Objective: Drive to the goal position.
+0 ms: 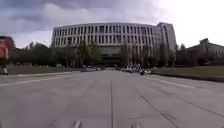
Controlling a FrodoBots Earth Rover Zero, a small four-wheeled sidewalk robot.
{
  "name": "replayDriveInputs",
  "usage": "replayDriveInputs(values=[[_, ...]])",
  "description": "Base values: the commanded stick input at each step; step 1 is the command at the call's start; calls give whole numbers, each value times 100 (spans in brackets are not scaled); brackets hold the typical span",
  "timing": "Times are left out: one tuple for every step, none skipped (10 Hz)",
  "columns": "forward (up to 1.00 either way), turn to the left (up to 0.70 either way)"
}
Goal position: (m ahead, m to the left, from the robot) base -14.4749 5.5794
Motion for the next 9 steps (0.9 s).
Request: replayDriveInputs(values=[[100, -2], [100, 0], [100, -7], [100, -19], [100, -5], [100, 0], [100, 0], [100, 0], [100, 0]])
